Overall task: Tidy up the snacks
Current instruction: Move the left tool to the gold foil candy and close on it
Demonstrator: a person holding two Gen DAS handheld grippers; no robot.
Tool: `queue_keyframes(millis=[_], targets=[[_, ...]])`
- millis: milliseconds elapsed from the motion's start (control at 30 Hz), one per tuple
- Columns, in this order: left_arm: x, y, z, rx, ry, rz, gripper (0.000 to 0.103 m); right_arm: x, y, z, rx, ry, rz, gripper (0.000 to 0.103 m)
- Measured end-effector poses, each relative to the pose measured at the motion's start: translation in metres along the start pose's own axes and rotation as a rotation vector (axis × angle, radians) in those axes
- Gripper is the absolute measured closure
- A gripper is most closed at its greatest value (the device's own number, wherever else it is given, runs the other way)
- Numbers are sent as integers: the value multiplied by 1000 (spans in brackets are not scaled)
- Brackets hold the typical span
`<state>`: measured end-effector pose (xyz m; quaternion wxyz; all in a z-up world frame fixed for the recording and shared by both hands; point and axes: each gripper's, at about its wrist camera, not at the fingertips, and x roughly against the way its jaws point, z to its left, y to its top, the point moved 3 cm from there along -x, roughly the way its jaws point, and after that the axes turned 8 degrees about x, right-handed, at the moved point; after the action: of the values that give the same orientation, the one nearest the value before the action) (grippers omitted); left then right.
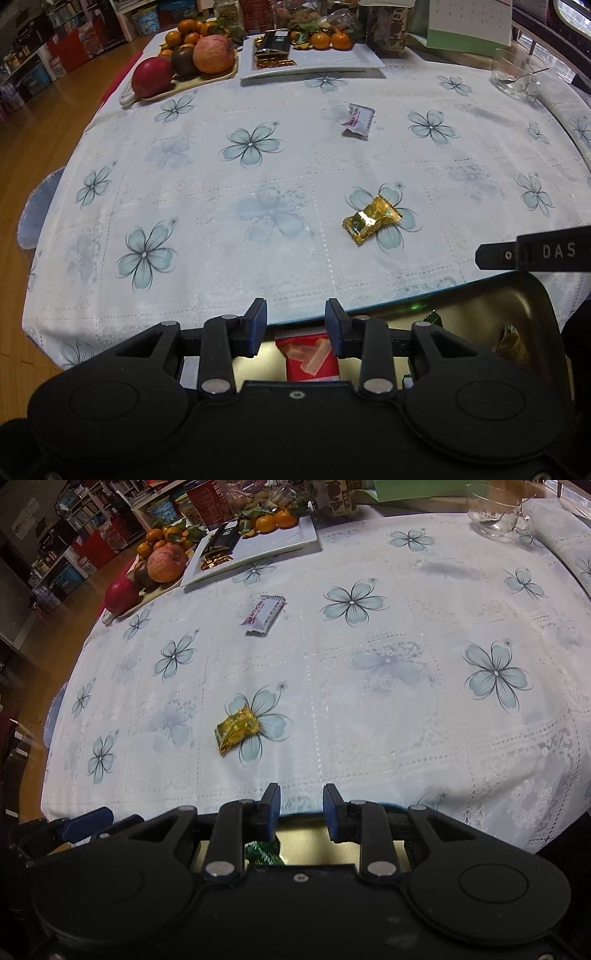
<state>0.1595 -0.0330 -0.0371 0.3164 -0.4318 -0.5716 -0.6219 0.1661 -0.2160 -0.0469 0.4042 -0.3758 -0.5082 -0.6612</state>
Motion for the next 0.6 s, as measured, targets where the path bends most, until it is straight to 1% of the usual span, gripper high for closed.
queue_keyframes(millis=[233,300,433,600], targets=[[-23,33,-10,-45,-87,38,60,-14,51,-7,-24,-10,15,75],[-30,42,-13,-58,-95,46,60,-19,67,-9,-27,-16,17,75],[-43,57,-16,-99,-96,35,60,-30,100,-9,-22,-36,21,75],[-55,67,-29,-222,-100,7,60,-44,126,-6,4,-50,20,75]])
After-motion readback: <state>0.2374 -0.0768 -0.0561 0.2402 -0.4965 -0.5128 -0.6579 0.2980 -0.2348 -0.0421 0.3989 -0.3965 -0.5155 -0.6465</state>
